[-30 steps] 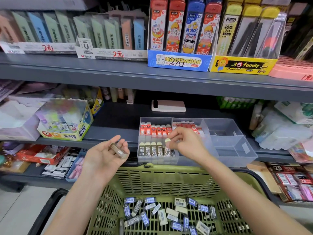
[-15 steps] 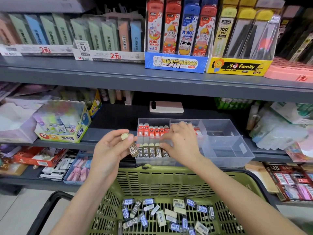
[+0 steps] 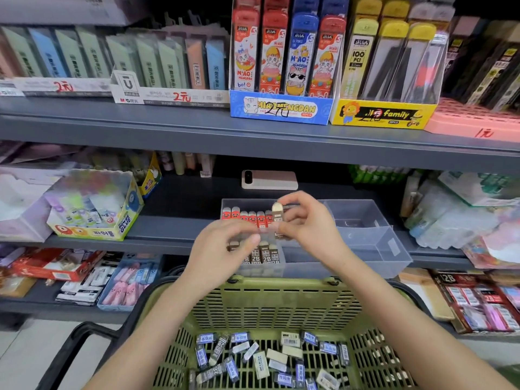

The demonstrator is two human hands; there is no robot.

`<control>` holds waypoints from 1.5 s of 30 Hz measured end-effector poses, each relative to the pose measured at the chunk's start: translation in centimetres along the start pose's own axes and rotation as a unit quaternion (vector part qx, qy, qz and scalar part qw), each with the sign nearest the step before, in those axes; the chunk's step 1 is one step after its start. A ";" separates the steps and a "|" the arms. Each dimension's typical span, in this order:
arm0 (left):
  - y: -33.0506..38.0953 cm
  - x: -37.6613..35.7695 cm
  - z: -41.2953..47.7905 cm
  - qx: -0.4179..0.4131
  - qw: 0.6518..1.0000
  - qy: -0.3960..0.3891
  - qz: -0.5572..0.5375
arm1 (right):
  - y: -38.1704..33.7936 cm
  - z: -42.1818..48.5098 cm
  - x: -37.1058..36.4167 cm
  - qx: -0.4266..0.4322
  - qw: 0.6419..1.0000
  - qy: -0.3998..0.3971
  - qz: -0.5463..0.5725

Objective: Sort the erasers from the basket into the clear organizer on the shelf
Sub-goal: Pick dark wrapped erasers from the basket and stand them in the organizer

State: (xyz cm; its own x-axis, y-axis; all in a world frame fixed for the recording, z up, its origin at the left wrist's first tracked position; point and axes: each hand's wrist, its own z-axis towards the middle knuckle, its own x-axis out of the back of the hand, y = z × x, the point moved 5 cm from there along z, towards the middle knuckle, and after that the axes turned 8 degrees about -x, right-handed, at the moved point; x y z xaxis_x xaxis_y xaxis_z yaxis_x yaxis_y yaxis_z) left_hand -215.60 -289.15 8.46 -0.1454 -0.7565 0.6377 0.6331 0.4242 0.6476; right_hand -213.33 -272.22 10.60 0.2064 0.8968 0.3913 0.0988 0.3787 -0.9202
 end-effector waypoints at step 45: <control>-2.1 1.9 -8.0 -0.054 0.974 -0.043 0.217 | 10.0 -11.6 -2.4 0.204 0.895 -0.019 -0.397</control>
State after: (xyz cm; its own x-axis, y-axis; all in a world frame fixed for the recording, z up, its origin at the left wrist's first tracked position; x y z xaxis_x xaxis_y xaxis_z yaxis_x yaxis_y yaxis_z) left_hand -211.09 -295.44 5.00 0.0934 -0.4712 0.8771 0.7246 0.6363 0.2647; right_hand -201.53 -273.23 0.61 0.1945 0.3120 0.9300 -0.1661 0.9449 -0.2822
